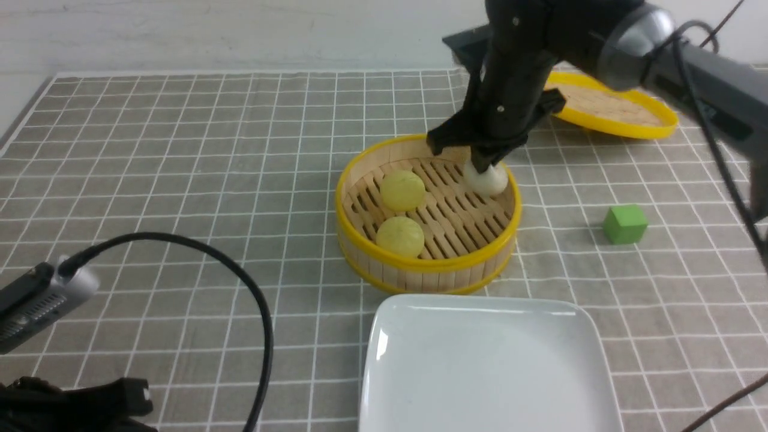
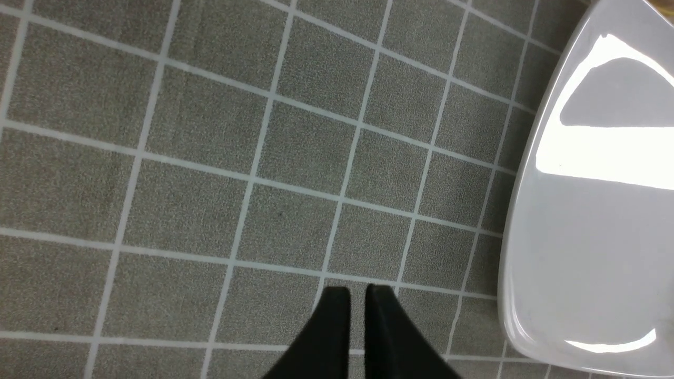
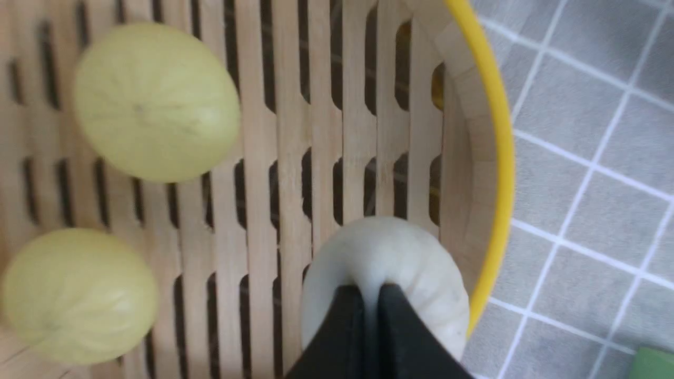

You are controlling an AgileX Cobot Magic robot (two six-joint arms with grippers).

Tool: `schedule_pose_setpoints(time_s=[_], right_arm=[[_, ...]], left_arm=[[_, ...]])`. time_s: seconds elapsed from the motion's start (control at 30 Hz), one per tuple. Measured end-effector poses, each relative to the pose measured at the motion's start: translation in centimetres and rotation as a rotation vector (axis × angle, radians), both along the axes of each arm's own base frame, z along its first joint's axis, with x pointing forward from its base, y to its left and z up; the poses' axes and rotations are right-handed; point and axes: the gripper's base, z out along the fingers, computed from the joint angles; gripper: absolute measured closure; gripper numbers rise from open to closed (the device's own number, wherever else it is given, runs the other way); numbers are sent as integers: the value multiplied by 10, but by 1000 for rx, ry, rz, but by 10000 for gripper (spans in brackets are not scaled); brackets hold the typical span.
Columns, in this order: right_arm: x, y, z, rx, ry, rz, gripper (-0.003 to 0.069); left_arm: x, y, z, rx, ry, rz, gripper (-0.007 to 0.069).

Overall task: Put the steamed buns into the plate on the grey tablecloth.
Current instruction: 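Move the steamed bun from the bamboo steamer onto the white plate with the right gripper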

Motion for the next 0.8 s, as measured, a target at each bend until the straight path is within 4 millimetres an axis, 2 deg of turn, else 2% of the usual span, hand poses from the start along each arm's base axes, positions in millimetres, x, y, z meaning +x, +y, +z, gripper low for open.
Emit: schedule_pose_setpoints(time_s=[0.13,0.23,0.27,0.3,0.37,0.4,0.47,0.6,0.67,0.8], right_arm=[[-38,-16,64,81,-81,7,643],[-62,-25,77,119,-59,13,643],[-81,-31,76,140,-11,15,643],[-83,-31,76,149,1,16,643],[-112,-38,50,169,149,15,643],[-120,-40,39,174,204,11,643],[-135,-45,4,142,337,2,643],[-149,-51,-58,110,426,-11,637],[-150,-52,-78,108,423,-31,625],[-149,-52,-92,106,414,-39,587]], left_arm=[[0,0,0,1,0,-1,547],[0,0,0,3,1,-2,544],[0,0,0,3,1,-2,540],[0,0,0,3,1,-2,540],[0,0,0,3,1,-2,538],[0,0,0,3,1,-2,537],[0,0,0,3,1,-2,535],[0,0,0,4,1,-2,531],[0,0,0,4,1,-2,527],[0,0,0,4,0,-1,523]])
